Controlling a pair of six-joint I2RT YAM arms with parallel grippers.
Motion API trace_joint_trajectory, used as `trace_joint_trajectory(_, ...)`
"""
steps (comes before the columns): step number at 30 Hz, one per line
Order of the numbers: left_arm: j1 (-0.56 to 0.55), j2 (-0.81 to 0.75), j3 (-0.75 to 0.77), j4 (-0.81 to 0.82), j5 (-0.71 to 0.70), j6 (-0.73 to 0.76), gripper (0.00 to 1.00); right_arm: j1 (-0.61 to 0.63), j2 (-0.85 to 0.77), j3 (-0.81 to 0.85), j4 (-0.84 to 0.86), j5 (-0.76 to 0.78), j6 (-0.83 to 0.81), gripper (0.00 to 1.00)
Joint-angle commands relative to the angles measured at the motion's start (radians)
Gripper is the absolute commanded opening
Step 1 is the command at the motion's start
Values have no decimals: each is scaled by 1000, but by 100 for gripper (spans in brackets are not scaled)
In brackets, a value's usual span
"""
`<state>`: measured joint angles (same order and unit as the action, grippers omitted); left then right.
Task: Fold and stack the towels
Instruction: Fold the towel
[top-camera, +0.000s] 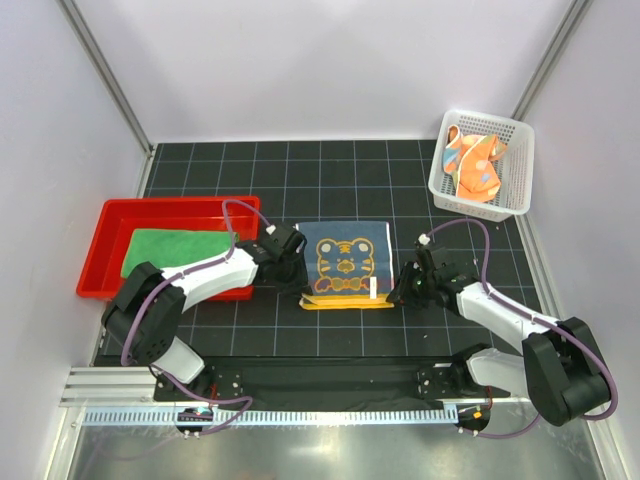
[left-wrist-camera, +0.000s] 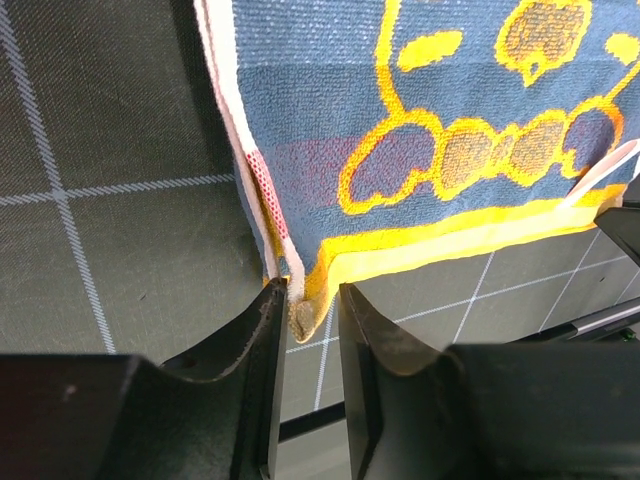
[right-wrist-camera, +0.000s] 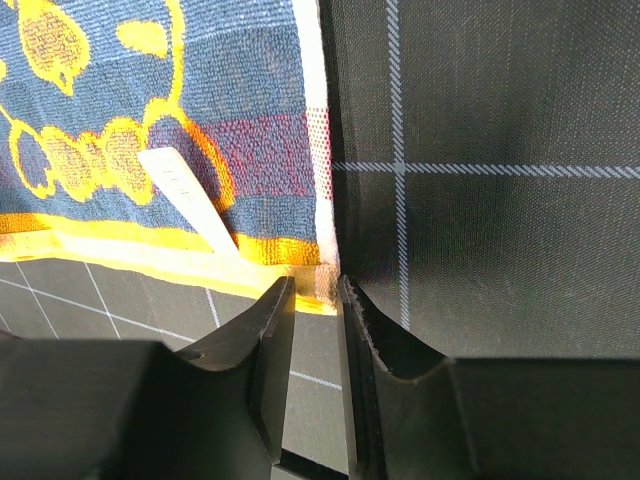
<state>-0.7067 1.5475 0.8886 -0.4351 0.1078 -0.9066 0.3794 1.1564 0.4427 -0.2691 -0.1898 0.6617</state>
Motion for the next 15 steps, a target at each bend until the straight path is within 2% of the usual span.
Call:
trace_joint_trajectory(1, -7, -17, 39, -20, 10, 0, 31, 3, -15, 1, 36, -3, 13, 31)
trace_joint_trajectory(15, -8, -26, 59, -44, -2, 8, 28, 3, -6, -1, 39, -2, 9, 31)
